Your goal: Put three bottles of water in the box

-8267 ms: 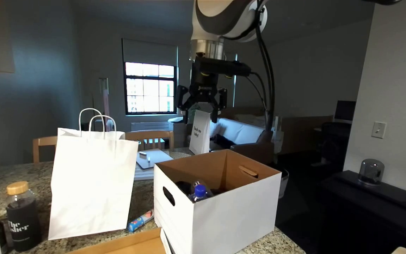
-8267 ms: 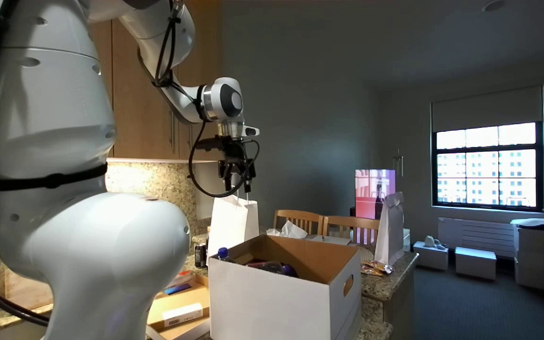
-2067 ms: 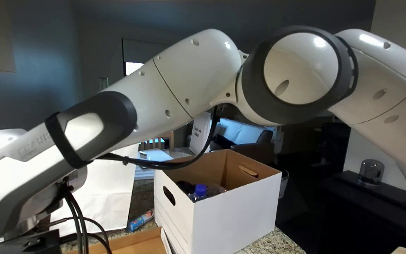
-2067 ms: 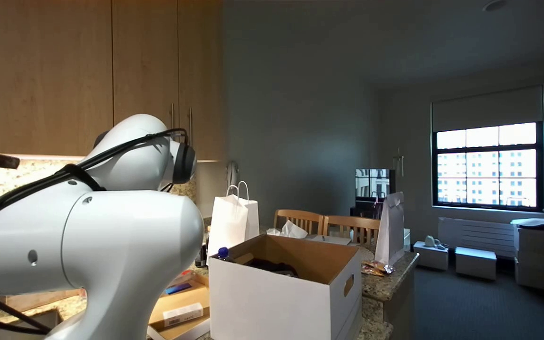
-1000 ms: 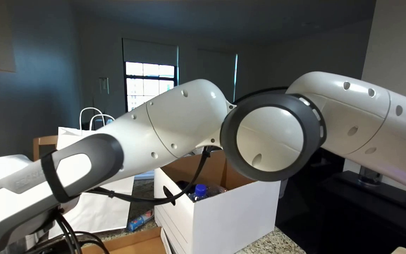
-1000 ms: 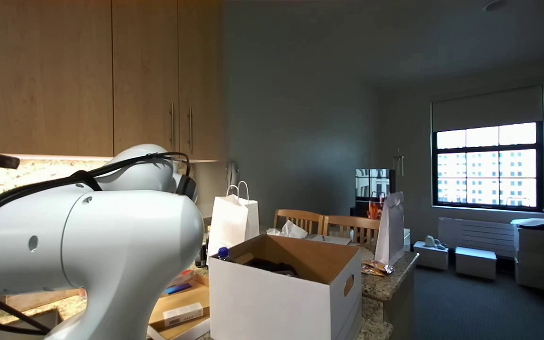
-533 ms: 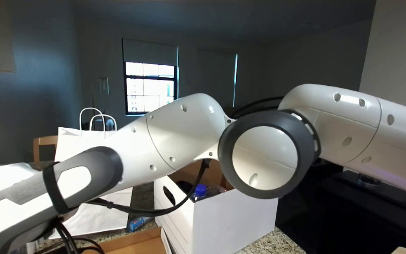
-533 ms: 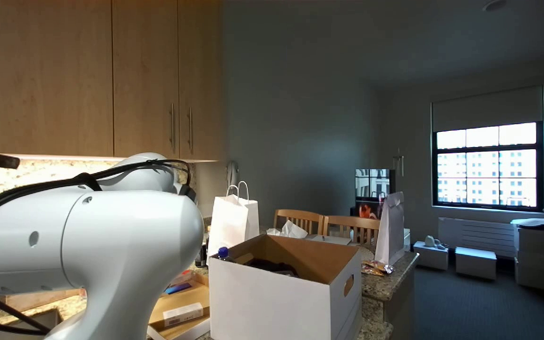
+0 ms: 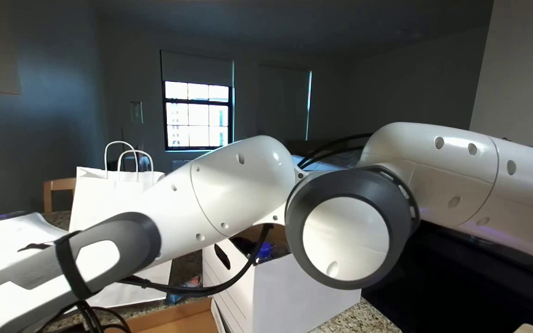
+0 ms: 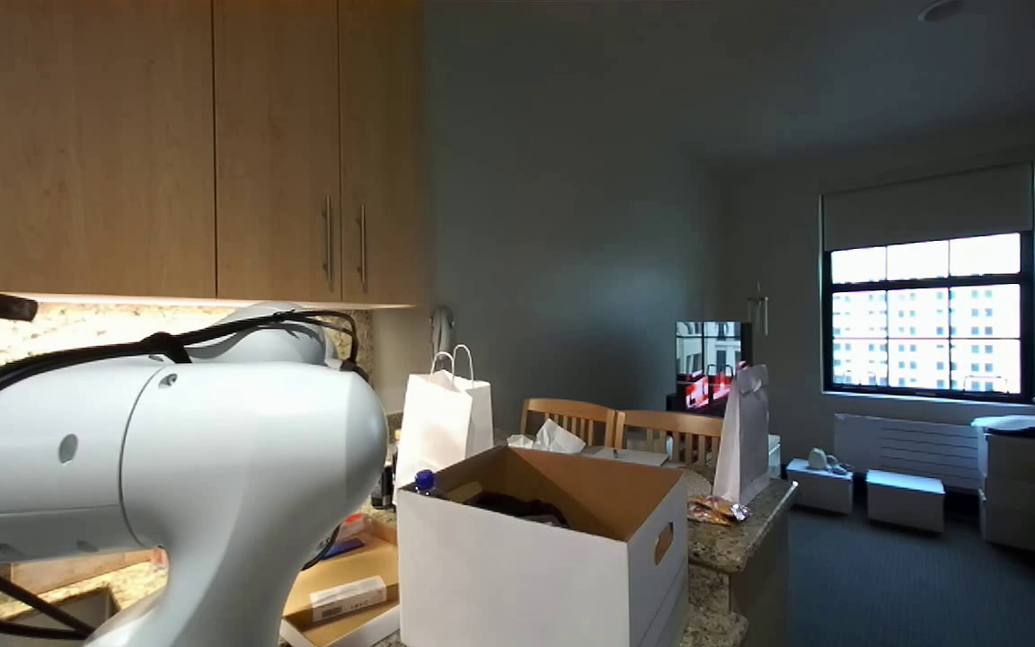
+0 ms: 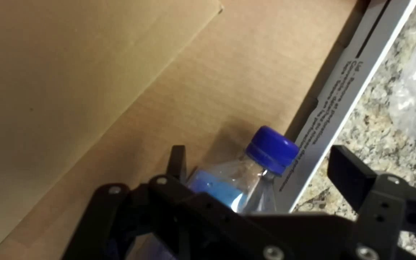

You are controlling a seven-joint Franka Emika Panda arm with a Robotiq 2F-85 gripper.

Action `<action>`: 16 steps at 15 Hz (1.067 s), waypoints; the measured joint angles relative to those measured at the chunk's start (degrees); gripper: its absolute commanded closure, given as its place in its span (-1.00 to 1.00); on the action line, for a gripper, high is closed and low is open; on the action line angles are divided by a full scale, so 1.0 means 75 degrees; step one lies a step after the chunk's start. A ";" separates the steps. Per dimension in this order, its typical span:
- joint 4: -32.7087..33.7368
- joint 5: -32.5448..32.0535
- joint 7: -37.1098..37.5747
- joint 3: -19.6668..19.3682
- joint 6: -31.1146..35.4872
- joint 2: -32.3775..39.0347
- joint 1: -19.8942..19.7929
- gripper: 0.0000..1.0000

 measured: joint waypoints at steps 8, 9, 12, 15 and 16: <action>0.0320 -0.0089 0.0404 -0.0694 0.0476 0.0314 0.0268 -1.00; 0.0333 -0.0089 0.0413 -0.0737 0.0476 0.0330 0.0269 -0.50; 0.0336 -0.0089 0.0416 -0.0824 0.0460 0.0382 0.0275 -0.20; 0.0338 -0.0089 0.0416 -0.0850 0.0449 0.0457 0.0304 0.20; 0.0358 -0.0089 0.0416 -0.0852 0.0444 0.0466 0.0320 0.28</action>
